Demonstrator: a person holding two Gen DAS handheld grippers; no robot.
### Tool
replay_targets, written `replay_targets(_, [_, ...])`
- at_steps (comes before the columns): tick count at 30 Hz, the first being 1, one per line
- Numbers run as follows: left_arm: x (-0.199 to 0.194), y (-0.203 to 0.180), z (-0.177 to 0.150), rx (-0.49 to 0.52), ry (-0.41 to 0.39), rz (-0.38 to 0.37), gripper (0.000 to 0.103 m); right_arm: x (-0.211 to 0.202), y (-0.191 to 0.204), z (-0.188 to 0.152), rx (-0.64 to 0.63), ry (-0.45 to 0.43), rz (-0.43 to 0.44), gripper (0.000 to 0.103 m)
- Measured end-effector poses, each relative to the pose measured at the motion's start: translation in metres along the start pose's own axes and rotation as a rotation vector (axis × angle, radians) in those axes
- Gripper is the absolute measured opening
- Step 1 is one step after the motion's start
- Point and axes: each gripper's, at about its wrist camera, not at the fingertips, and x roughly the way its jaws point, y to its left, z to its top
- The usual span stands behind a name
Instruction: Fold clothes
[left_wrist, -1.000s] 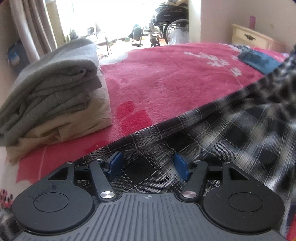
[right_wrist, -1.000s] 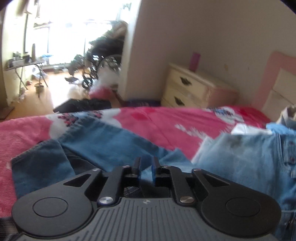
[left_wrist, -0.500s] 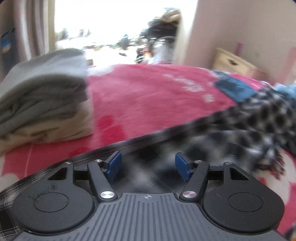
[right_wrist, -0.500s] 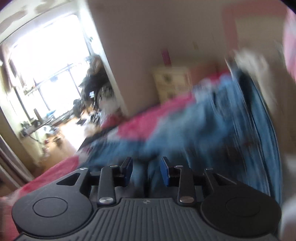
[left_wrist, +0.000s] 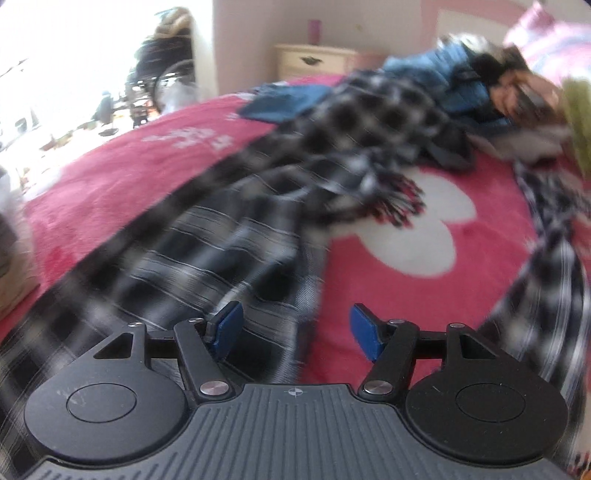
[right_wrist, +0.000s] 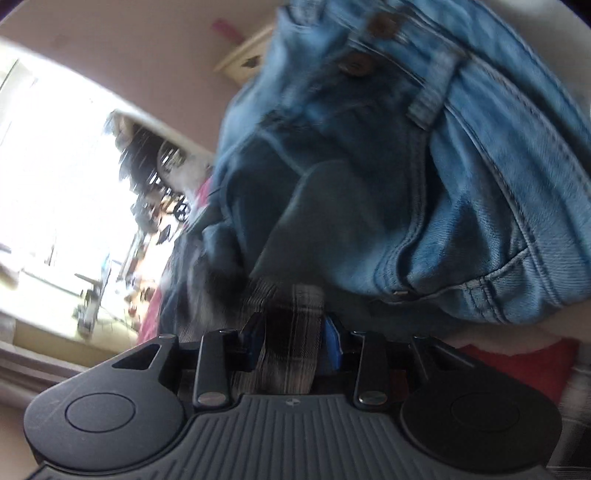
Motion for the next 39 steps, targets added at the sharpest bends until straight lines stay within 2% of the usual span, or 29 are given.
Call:
replay_targets(2, [0.002, -0.008, -0.004, 0.049, 0.007, 0.022, 0.06, 0.006, -0.003, -0.001, 0.024, 0.006, 0.013, 0.035])
replay_targets(4, [0.006, -0.014, -0.007, 0.102, 0.015, 0.062, 0.057, 0.004, 0.003, -0.003, -0.019, -0.012, 0.024, 0.016])
replay_targets(6, [0.01, -0.018, -0.008, 0.144, 0.017, 0.089, 0.052, -0.003, 0.012, -0.006, -0.084, -0.047, 0.026, 0.009])
replay_targets(13, [0.021, -0.025, -0.006, 0.24, 0.012, 0.111, 0.038, -0.036, 0.051, -0.01, -0.273, -0.177, 0.016, 0.006])
replay_targets(17, [0.023, -0.026, -0.006, 0.256, 0.026, 0.078, 0.007, -0.048, 0.074, -0.003, -0.354, -0.232, -0.014, 0.006])
replay_targets(19, [0.023, -0.025, -0.005, 0.253, 0.031, 0.059, 0.001, -0.052, 0.079, -0.001, -0.393, -0.236, -0.049, 0.006])
replay_targets(20, [0.022, -0.024, -0.005, 0.248, 0.033, 0.042, 0.0, -0.051, 0.082, 0.0, -0.407, -0.234, -0.068, 0.006])
replay_targets(23, [0.01, -0.009, 0.001, 0.187, 0.026, -0.076, 0.0, -0.048, 0.089, 0.002, -0.426, -0.231, -0.115, 0.006])
replay_targets(28, [-0.008, 0.016, 0.005, 0.103, 0.03, -0.306, 0.0, -0.043, 0.086, -0.001, -0.48, -0.235, -0.19, 0.006])
replay_targets(33, [0.016, 0.014, -0.007, 0.103, 0.157, -0.444, 0.0, -0.023, 0.073, -0.007, -0.536, -0.226, -0.323, 0.007])
replay_targets(34, [0.02, 0.012, -0.009, 0.111, 0.165, -0.444, 0.0, -0.019, 0.07, -0.008, -0.546, -0.224, -0.356, 0.007])
replay_targets(35, [0.023, 0.012, -0.01, 0.117, 0.171, -0.45, 0.0, -0.015, 0.067, -0.009, -0.557, -0.223, -0.389, 0.014])
replay_targets(36, [0.023, 0.012, -0.01, 0.115, 0.171, -0.455, 0.0, -0.012, 0.064, -0.008, -0.557, -0.219, -0.411, 0.03])
replay_targets(37, [0.023, 0.014, -0.009, 0.108, 0.173, -0.462, 0.0, -0.01, 0.061, -0.007, -0.554, -0.215, -0.43, 0.035])
replay_targets(39, [0.021, 0.015, -0.008, 0.105, 0.174, -0.468, 0.0, -0.02, 0.061, -0.01, -0.568, -0.263, -0.413, 0.035])
